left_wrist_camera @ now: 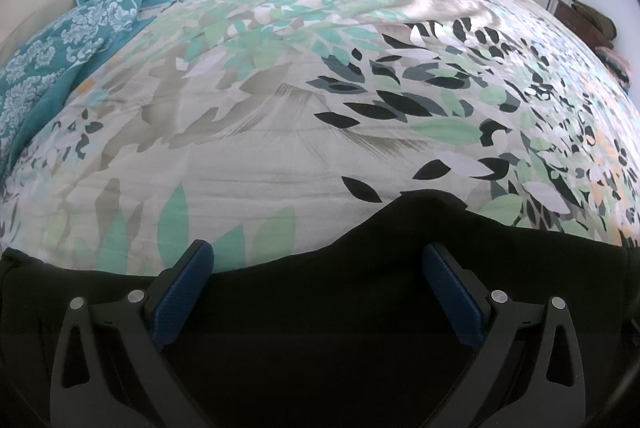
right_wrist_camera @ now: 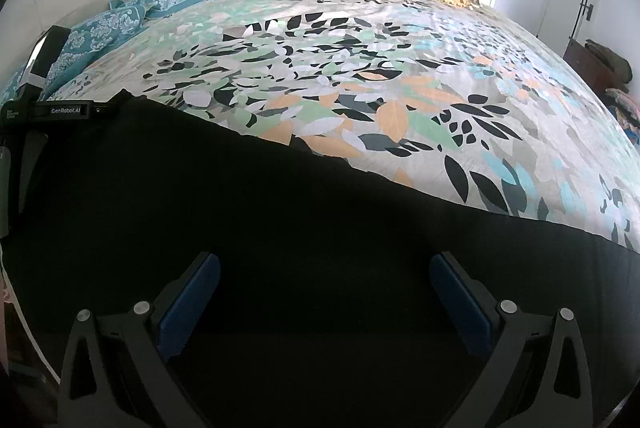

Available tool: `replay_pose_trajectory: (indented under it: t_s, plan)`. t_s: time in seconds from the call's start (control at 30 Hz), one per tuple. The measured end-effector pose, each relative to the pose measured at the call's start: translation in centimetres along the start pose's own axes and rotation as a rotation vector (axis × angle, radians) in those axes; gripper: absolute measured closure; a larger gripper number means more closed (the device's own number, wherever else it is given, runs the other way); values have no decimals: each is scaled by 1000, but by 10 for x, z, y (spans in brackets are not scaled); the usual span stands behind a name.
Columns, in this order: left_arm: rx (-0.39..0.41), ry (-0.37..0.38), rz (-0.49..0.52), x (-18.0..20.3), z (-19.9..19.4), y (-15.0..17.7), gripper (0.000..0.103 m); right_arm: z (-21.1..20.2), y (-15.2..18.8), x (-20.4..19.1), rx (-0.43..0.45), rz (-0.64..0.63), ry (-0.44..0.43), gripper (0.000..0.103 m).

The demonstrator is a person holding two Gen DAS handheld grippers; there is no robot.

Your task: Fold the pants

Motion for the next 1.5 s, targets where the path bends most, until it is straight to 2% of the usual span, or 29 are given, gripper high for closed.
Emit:
replay_pose_trajectory:
  t_s: [1.5]
  plan:
    - [0,0,-1,0,0,0,0,0,0,-1,13,1,4,0]
Point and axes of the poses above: each gripper's, at about its wrist camera, not at the fingertips, and z roughly the way its jaws point, x to its right, y to its underside, the point moved 2 cm from there along z, roughly the way its jaws point, and after that the axes turned 5 degrees about y, right-handed, at the moved point
